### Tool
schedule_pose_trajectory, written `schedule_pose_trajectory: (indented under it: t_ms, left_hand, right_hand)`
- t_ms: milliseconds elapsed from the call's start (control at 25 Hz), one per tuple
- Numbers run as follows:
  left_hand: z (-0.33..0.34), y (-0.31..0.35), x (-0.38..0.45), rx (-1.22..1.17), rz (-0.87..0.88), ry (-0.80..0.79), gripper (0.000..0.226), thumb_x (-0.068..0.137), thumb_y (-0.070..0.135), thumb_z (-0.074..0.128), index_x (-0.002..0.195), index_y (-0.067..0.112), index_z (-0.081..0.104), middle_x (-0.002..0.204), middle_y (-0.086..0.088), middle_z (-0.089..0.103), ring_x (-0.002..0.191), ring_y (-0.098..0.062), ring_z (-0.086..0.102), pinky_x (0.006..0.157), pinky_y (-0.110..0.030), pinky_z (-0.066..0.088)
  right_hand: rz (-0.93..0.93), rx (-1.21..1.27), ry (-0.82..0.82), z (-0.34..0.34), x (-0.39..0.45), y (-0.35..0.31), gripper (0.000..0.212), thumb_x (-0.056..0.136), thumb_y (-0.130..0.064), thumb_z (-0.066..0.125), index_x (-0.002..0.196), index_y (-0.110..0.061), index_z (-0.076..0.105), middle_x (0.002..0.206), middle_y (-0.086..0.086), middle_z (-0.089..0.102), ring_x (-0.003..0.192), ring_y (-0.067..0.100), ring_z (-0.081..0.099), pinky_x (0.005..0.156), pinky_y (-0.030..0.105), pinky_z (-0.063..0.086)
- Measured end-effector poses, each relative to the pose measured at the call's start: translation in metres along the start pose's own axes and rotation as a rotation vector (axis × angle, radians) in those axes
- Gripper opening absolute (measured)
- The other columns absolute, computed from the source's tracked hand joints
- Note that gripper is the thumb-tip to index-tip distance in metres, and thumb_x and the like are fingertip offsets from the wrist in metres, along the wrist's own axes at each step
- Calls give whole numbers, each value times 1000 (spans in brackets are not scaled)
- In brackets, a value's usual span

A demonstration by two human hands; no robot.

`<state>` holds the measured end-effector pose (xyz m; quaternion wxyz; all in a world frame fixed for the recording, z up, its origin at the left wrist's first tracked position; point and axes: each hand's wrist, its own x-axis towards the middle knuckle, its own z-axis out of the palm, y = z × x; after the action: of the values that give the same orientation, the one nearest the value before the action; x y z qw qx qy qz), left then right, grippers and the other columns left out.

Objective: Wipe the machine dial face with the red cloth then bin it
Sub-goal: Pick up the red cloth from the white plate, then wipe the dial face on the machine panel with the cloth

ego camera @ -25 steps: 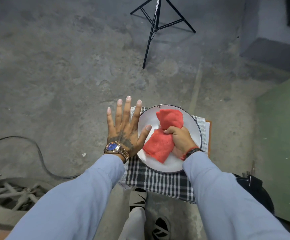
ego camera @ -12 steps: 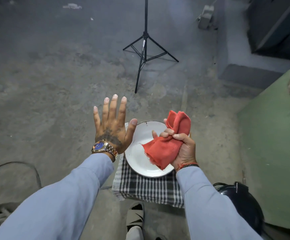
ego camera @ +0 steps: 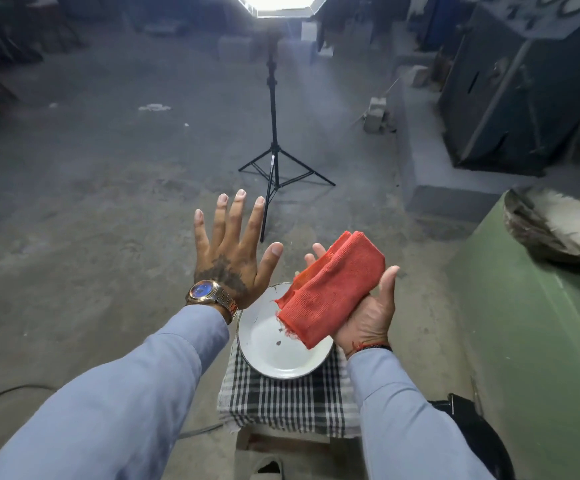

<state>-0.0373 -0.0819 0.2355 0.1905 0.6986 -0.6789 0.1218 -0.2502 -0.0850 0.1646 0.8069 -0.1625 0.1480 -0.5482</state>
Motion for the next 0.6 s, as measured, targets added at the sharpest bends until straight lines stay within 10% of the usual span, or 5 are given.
schedule_pose_trajectory:
  t_ms: [600]
  left_hand:
    - [-227, 270, 46, -246, 546, 260, 87, 103, 70, 22, 175, 22, 27, 183, -15, 21, 170, -44, 14, 132, -74, 4]
  right_hand:
    - [-728, -148, 62, 147, -222, -264, 129, 57, -66, 102, 162, -10, 54, 167, 16, 57, 151, 35, 58, 114, 60, 55]
